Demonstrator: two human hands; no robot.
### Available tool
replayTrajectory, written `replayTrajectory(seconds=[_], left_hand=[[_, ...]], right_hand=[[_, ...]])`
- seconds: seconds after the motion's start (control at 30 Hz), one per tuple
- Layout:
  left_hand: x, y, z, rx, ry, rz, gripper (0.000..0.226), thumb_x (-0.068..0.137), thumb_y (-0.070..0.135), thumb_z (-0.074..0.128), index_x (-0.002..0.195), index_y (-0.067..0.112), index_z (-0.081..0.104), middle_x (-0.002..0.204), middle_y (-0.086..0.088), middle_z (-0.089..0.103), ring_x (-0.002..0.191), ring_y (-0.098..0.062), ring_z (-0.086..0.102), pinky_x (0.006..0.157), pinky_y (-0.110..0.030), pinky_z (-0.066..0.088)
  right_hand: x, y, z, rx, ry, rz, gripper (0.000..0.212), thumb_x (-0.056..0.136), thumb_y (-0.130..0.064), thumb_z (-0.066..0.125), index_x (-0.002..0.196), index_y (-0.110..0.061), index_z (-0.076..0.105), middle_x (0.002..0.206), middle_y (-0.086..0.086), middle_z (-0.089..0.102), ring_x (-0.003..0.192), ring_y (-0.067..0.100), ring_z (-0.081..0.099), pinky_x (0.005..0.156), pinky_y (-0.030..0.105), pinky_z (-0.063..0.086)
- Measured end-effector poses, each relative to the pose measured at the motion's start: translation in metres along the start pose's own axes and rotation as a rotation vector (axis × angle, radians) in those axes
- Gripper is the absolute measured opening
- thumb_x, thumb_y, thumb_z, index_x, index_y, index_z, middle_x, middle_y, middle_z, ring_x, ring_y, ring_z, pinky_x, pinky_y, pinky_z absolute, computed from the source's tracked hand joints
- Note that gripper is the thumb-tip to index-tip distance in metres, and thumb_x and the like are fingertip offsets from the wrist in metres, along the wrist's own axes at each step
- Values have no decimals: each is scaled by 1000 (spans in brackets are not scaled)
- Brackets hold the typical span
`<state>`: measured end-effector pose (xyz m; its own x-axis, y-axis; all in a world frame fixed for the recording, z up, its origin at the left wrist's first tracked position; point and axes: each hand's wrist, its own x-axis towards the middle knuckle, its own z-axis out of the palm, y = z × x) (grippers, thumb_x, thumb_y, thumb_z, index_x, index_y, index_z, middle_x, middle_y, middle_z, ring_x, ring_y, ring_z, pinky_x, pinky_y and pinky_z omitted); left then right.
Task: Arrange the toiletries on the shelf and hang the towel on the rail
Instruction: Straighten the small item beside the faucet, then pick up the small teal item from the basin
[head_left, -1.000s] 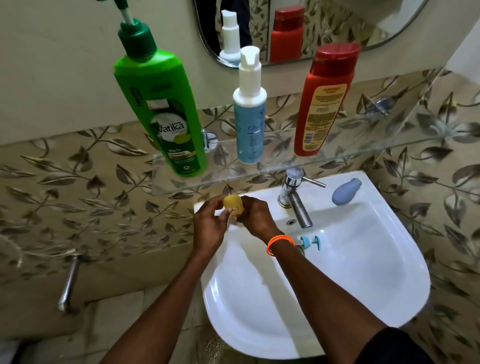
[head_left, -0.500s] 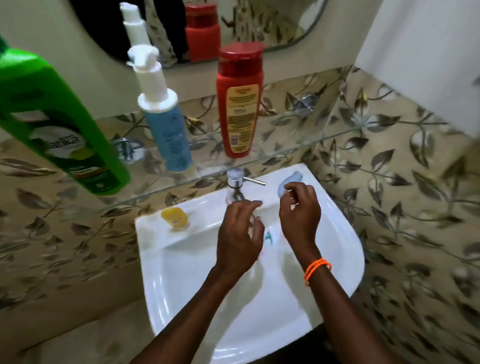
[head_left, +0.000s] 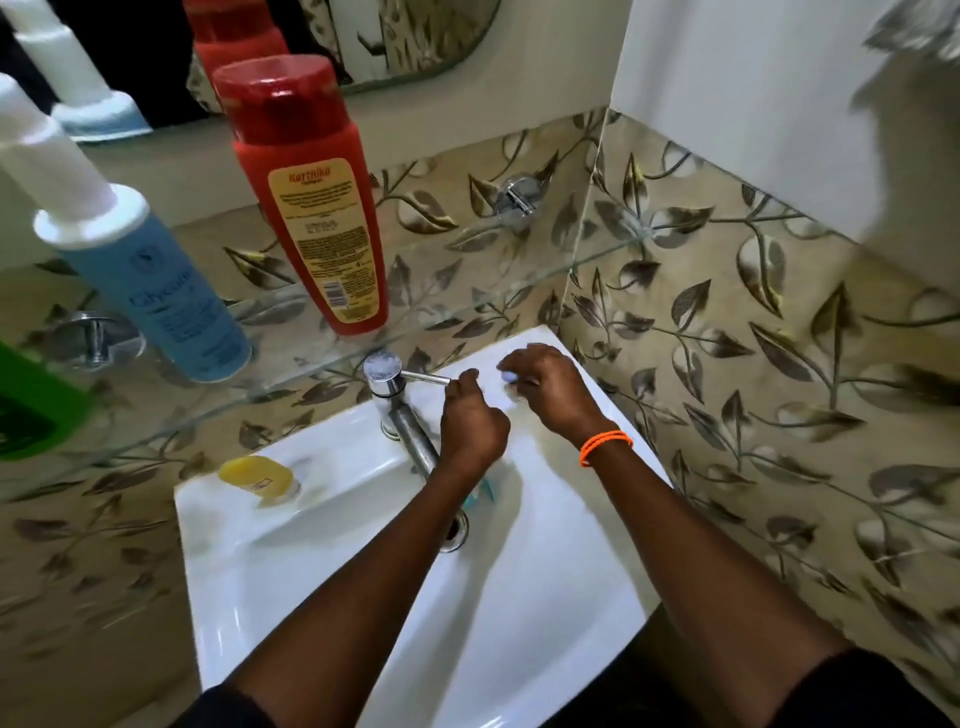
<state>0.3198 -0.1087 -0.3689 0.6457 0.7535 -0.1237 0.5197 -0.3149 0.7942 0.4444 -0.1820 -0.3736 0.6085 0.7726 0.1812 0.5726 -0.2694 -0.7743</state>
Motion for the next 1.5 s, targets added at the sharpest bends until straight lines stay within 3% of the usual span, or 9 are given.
replayTrajectory(seconds=[0.1,0.4,0.53,0.63,0.73,0.93,1.13,1.37,1.5], left_hand=[[9,1,1,-67,12,1,61,91,0,58,150,10,45,148,-16,52,133,-31,57,113,-37,44],[0,4,8,-74,42,77,62,92,6,61,150,8,41,140,-16,55,126,-33,58,109,-42,47],[-50,-3,7,-163,59,280,56,92,7,60,147,12,48,125,-4,59,107,-14,62,89,-26,53],[-89,-39,0,-93,-9,364,29,93,8,63,121,13,69,110,0,68,94,-9,65,78,-24,53],[-104,-93,-18,88,-68,189,16,93,12,64,105,15,74,104,0,71,95,-14,68,83,-30,53],[-83,-160,-51,673,-188,161,35,92,7,54,124,14,68,120,-8,70,116,-31,62,94,-41,52],[-74,-161,-41,671,-216,256,39,98,11,48,134,14,62,121,-9,71,115,-33,63,93,-43,50],[-125,-103,-53,444,-247,378,34,105,19,48,135,18,66,118,-7,72,108,-27,64,85,-30,48],[-175,-47,-47,473,-380,653,39,101,12,61,139,17,65,116,-11,75,104,-32,68,82,-40,59]], right_hand=[[9,-3,-5,223,166,113,25,84,2,71,107,-6,73,102,12,76,90,13,65,84,30,55],[21,5,3,279,24,204,40,71,13,79,105,-7,72,95,3,72,90,18,65,79,14,55],[12,4,5,291,3,270,58,67,14,83,120,-2,68,119,18,73,112,32,69,100,42,56],[-12,3,10,201,180,287,67,69,2,87,130,-7,62,131,9,66,110,25,65,98,35,53],[-65,3,40,-5,431,282,45,77,-4,79,120,-10,64,117,10,66,98,27,65,90,41,55],[-113,6,122,-527,-372,-28,44,88,-12,56,130,-23,63,138,-1,60,129,27,51,93,39,41],[-99,3,134,-683,-386,-29,36,95,-15,49,127,-23,65,124,4,67,114,32,58,92,40,40],[-180,-55,47,-308,-23,102,52,77,1,75,126,-16,69,117,3,75,107,30,66,89,41,41],[-256,-71,-7,-318,183,228,52,71,-1,83,119,-16,72,116,2,76,106,24,66,92,35,43]])
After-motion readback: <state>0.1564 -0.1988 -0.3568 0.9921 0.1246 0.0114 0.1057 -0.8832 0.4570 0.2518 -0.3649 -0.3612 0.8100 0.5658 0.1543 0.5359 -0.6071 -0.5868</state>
